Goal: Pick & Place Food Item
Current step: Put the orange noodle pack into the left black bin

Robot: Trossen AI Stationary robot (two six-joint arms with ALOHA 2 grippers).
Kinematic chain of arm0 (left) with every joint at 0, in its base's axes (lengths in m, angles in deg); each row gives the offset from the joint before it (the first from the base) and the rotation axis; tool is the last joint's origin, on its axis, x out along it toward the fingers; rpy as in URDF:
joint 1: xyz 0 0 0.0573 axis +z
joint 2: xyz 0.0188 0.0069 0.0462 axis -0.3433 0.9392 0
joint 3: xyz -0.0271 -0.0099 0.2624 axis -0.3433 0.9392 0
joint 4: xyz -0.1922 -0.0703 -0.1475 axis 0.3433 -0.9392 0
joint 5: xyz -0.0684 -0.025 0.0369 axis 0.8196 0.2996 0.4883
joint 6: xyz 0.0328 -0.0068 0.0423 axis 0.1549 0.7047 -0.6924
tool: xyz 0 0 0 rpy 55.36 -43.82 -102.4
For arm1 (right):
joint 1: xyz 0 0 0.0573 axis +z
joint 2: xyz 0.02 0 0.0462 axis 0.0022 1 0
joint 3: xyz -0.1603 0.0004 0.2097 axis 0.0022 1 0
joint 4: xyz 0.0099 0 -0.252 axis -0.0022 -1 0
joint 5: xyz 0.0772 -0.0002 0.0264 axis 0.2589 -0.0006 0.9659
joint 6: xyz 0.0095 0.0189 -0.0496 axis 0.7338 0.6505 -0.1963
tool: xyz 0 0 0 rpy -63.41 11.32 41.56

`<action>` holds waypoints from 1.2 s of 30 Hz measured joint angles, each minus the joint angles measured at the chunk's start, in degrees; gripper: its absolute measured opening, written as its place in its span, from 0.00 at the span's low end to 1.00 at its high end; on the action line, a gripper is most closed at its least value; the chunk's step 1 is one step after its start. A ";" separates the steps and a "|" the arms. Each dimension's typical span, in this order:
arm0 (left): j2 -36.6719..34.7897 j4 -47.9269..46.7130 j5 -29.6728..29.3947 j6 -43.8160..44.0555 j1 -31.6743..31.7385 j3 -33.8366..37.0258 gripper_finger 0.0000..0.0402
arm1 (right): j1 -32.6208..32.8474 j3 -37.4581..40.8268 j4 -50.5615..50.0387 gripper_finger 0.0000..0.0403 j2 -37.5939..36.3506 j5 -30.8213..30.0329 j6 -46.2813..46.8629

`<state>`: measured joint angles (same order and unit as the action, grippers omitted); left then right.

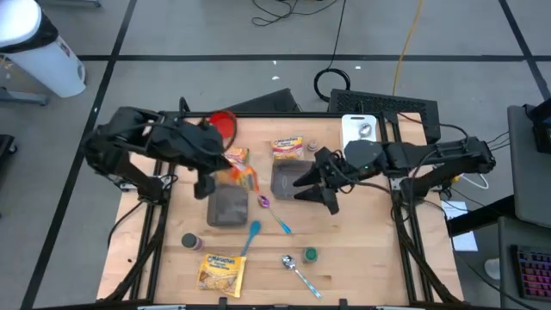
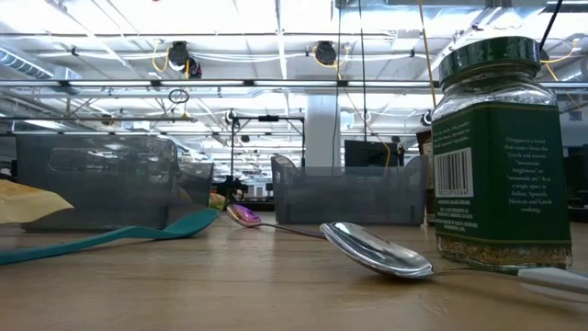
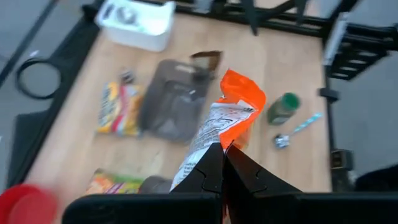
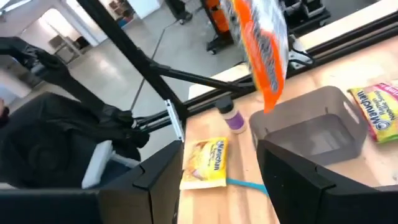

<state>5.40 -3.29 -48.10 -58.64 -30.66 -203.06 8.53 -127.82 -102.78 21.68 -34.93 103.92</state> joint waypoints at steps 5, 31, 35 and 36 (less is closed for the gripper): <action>-1.53 -3.62 -1.88 0.17 2.13 0.57 0.00 | -1.20 7.97 10.81 0.49 0.00 0.02 1.86; -33.05 40.07 12.57 2.70 15.22 66.72 0.00 | -11.52 34.41 53.40 0.49 0.02 -0.02 17.83; -36.19 47.69 15.32 3.45 16.33 75.20 0.00 | -13.57 34.41 53.91 0.49 0.02 -0.08 18.21; -37.08 48.91 15.86 3.61 16.57 76.84 0.00 | -13.94 34.41 53.86 0.49 0.02 -0.18 18.21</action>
<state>-31.68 45.61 -32.24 -55.03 -14.09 -126.21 -5.41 -93.41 -48.92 21.70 -35.11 122.13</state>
